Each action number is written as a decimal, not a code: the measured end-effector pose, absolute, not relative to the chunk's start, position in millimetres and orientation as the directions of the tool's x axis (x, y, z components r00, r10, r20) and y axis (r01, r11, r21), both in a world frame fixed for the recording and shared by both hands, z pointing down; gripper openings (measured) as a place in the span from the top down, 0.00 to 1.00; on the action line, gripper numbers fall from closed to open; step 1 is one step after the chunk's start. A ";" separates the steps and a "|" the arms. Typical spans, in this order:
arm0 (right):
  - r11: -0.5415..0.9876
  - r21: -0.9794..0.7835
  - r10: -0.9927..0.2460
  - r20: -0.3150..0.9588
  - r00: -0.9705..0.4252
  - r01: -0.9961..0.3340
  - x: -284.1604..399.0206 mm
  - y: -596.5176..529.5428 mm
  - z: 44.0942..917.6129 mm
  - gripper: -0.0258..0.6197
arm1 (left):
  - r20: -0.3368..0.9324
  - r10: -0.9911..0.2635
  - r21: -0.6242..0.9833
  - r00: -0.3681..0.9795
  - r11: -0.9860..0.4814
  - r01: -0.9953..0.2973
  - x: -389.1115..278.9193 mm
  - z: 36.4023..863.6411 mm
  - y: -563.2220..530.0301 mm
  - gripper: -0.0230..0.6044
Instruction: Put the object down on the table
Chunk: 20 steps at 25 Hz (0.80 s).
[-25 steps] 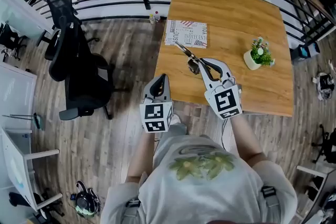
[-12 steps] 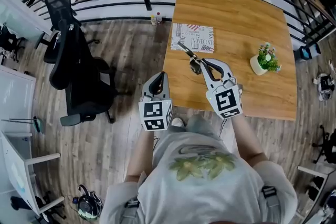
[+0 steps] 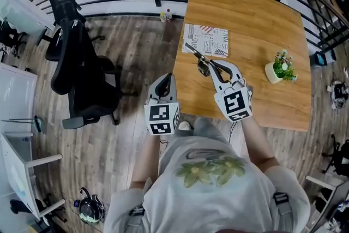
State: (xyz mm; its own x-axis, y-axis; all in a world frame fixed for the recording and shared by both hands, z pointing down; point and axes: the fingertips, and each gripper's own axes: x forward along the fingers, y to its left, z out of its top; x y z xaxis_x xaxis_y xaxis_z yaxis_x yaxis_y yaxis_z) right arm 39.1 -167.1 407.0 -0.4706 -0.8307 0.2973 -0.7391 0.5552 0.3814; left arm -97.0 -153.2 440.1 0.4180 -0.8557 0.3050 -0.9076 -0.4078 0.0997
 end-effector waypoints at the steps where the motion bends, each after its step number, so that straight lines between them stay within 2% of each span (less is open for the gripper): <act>1: 0.558 0.381 -0.829 0.300 -0.472 -0.737 38.8 -169.0 408.2 0.95 | 0.309 -0.855 0.101 0.416 -0.406 -0.908 -97.3 441.5 -154.6 0.94; 20: 0.632 0.344 -0.769 0.396 -0.502 -0.695 22.6 -197.7 460.4 0.95 | 0.377 -0.839 0.131 0.393 -0.372 -0.919 -105.9 474.6 -176.2 0.94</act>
State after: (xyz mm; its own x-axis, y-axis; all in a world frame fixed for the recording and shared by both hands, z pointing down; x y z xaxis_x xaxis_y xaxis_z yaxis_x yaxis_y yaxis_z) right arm 22.6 -197.7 460.4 -0.5023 -0.7685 0.3963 -0.6950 0.6315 0.3438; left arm -105.9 -176.2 474.6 0.3935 -0.8386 0.3767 -0.9188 -0.3722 0.1313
